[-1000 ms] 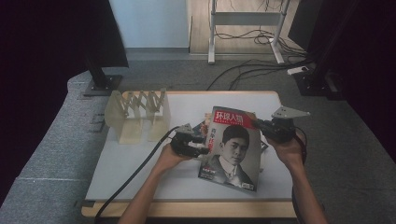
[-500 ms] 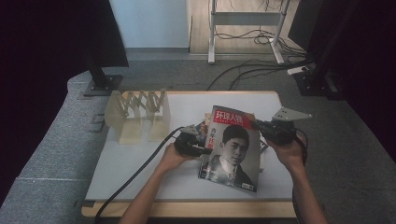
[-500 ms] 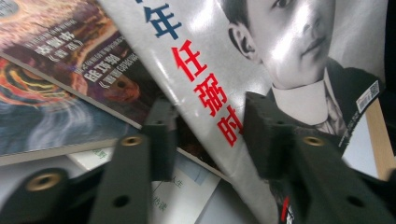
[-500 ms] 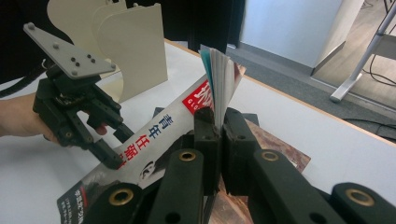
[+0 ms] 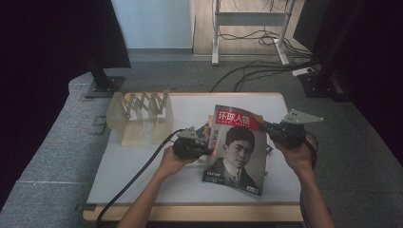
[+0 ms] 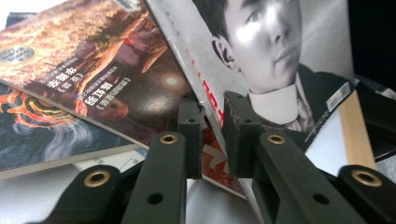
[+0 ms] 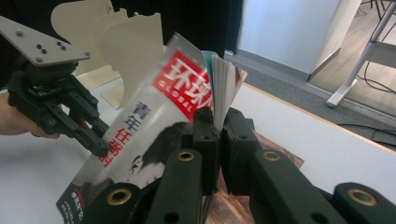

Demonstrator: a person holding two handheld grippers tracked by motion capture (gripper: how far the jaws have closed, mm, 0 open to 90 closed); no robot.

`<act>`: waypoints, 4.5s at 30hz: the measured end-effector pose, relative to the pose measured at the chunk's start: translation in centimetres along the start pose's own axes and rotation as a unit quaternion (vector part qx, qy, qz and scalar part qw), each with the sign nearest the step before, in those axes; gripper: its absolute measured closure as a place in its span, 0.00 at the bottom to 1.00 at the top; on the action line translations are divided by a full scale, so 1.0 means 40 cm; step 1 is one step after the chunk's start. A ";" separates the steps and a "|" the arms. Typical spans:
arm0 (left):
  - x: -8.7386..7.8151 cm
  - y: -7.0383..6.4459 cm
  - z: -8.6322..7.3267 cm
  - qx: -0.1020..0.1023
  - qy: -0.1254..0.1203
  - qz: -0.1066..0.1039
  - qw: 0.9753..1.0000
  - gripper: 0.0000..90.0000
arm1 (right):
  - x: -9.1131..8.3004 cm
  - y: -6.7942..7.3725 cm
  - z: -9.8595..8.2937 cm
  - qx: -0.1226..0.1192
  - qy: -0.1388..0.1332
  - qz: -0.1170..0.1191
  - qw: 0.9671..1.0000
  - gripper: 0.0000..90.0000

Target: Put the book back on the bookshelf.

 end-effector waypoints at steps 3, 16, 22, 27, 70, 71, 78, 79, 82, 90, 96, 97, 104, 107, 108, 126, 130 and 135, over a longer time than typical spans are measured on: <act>-0.010 -0.008 -0.001 0.005 -0.006 -0.001 1.000 0.89 | -0.006 -0.001 0.002 0.002 -0.001 0.000 1.000 0.93; -0.065 -0.065 -0.013 0.041 -0.026 -0.009 0.999 0.93 | -0.039 -0.004 0.007 0.016 -0.011 0.016 1.000 0.91; -0.079 -0.083 -0.018 0.054 -0.027 -0.010 0.998 0.94 | -0.051 -0.004 0.008 0.022 -0.018 0.022 0.999 0.90; -0.088 -0.100 -0.024 0.061 -0.034 -0.014 0.997 0.95 | -0.065 0.001 0.008 0.023 -0.025 0.028 0.999 0.90; -0.124 -0.133 0.075 0.079 -0.050 -0.019 0.995 0.81 | -0.145 0.071 0.008 -0.015 -0.035 0.038 0.999 0.94; -0.124 -0.133 0.083 0.081 -0.049 -0.016 0.995 0.81 | -0.145 0.072 0.009 -0.016 -0.035 0.038 0.999 0.94; -0.126 -0.138 0.131 0.090 -0.047 -0.005 0.995 0.81 | -0.145 0.072 0.008 -0.017 -0.034 0.037 0.999 0.94; -0.127 -0.138 0.137 0.090 -0.048 -0.003 0.995 0.81 | -0.145 0.072 0.008 -0.016 -0.035 0.037 0.999 0.94; -0.132 -0.139 0.159 0.087 -0.058 -0.006 0.994 0.80 | -0.146 0.073 0.007 -0.017 -0.035 0.037 0.999 0.94; -0.145 -0.142 0.215 0.095 -0.062 0.002 0.994 0.80 | -0.146 0.073 0.008 -0.019 -0.035 0.037 0.999 0.94; -0.151 -0.146 0.259 0.101 -0.063 0.011 0.993 0.81 | -0.146 0.074 0.008 -0.020 -0.035 0.037 0.999 0.94; -0.151 -0.146 0.265 0.101 -0.061 0.011 0.993 0.81 | -0.147 0.074 0.008 -0.020 -0.035 0.037 0.999 0.94; -0.147 -0.139 0.280 0.087 -0.061 0.027 0.994 0.90 | -0.147 0.075 0.007 -0.021 -0.035 0.036 0.999 0.94; -0.150 -0.143 0.280 0.092 -0.059 0.025 0.994 0.93 | -0.146 0.074 0.006 -0.022 -0.034 0.034 0.999 0.93; -0.151 -0.145 0.279 0.093 -0.059 0.022 0.994 0.94 | -0.146 0.073 0.006 -0.024 -0.033 0.032 0.999 0.92; -0.158 -0.163 0.275 0.111 -0.056 0.025 0.992 0.95 | -0.140 0.023 -0.063 -0.021 -0.004 -0.030 0.999 0.77; -0.160 -0.166 0.274 0.112 -0.054 0.035 0.992 0.95 | -0.127 0.011 -0.099 -0.011 0.010 -0.041 0.999 0.72; -0.161 -0.165 0.272 0.104 -0.059 0.038 0.992 0.95 | -0.109 -0.005 -0.142 -0.002 0.032 -0.055 0.998 0.64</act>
Point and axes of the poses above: each handheld gripper's, and its own axes: x roughly forward along the jaws, z roughly out of its top, y roughly to its left, the point moved 5 cm from there along x, roughly forward along the jaws
